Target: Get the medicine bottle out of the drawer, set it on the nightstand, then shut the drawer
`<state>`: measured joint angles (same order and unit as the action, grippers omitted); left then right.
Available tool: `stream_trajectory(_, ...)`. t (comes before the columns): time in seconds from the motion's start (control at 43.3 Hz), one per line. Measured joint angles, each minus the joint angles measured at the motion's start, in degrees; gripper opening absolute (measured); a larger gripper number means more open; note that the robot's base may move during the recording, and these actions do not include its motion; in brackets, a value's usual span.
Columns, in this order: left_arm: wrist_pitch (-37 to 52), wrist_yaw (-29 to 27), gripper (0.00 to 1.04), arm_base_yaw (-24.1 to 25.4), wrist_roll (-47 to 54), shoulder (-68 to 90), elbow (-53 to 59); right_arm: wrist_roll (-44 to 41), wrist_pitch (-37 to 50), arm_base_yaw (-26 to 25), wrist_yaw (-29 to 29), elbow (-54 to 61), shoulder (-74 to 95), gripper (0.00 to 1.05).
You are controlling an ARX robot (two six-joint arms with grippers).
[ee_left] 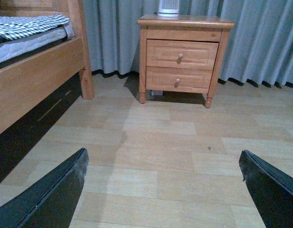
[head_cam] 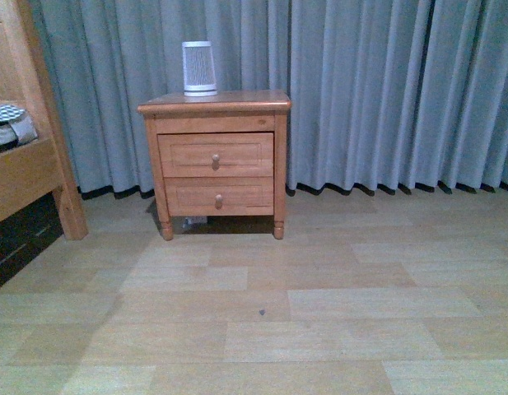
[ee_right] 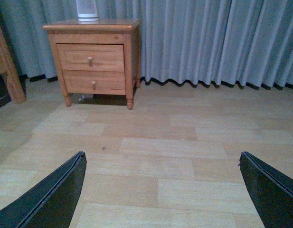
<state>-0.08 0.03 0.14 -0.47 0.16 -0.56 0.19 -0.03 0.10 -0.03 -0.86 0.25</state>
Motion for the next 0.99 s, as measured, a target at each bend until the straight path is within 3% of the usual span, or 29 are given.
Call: stream_trajectory(0.993, 0.00, -0.04, 0.98, 0.00, 0.00, 0.02, 0.00, 0.00, 0.00, 0.00, 0.00, 0.00, 0.00, 0.98)
